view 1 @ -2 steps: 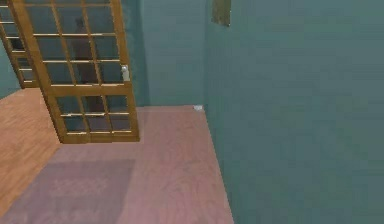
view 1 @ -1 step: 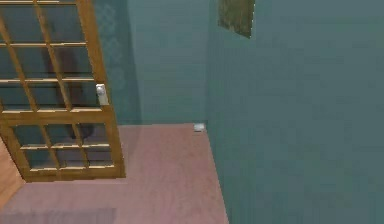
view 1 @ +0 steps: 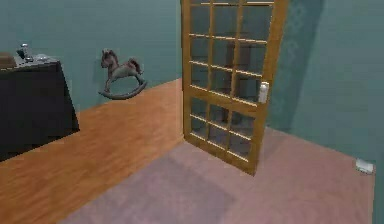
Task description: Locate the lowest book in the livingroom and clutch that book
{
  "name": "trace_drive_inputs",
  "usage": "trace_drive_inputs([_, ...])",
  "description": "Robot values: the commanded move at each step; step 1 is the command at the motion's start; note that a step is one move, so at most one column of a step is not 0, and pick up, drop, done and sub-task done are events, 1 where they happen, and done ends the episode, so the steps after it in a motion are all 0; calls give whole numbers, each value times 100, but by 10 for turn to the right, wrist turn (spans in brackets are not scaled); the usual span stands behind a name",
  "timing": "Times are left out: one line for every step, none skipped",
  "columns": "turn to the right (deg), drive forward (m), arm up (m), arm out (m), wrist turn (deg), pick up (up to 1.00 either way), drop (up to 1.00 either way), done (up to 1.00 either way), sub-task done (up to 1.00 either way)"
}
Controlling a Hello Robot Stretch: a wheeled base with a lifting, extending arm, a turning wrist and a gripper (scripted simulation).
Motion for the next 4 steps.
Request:
trace_drive_inputs([-270, 0, 0, 0, 0, 0, 0, 0, 0])
trace_drive_inputs([0, 40, 0, 0, 0, 0, 0, 0, 0])
trace_drive_inputs([150, 0, 0, 0, 0, 0, 0, 0, 0])
trace_drive_inputs([0, 100, 0, 0, 0, 0, 0, 0, 0])
